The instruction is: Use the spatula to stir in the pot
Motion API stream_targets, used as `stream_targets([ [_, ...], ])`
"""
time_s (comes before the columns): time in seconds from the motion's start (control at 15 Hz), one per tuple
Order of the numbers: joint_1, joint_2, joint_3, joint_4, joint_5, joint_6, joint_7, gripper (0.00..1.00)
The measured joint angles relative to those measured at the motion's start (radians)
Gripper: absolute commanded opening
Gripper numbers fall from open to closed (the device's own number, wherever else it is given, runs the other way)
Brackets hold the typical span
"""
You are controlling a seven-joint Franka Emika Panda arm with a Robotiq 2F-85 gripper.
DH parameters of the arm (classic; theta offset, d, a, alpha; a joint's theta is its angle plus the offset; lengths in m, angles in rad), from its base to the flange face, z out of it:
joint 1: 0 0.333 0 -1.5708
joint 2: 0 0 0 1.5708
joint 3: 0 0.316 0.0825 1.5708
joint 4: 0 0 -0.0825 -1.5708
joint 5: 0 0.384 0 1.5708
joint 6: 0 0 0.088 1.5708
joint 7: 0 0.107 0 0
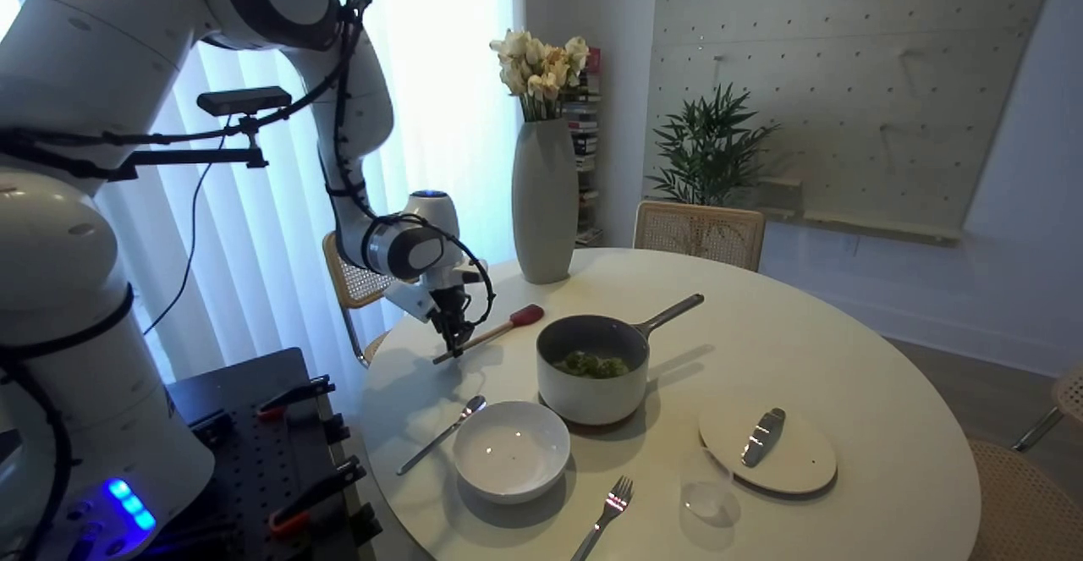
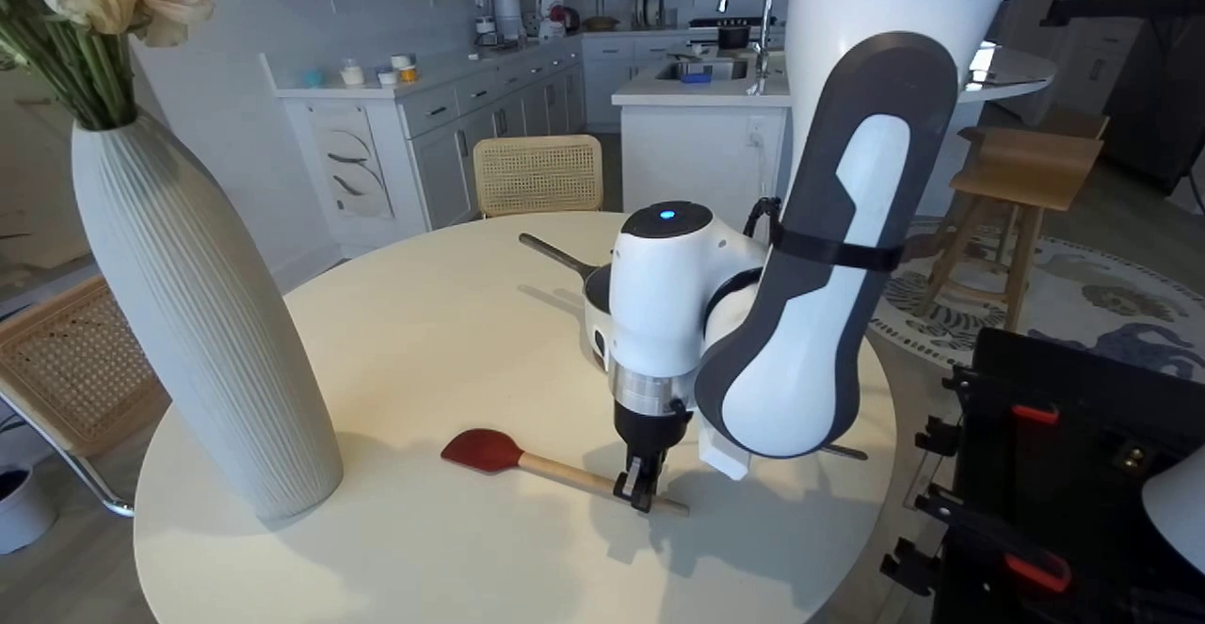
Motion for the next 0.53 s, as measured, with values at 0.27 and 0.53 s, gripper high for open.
stream_targets([
  [0.27, 0.0, 0.001, 0.0, 0.0, 0.0, 0.0, 0.0, 0.43],
  [0.53, -0.002, 0.004, 0.0, 0.0, 0.0, 0.0, 0.0, 0.72],
])
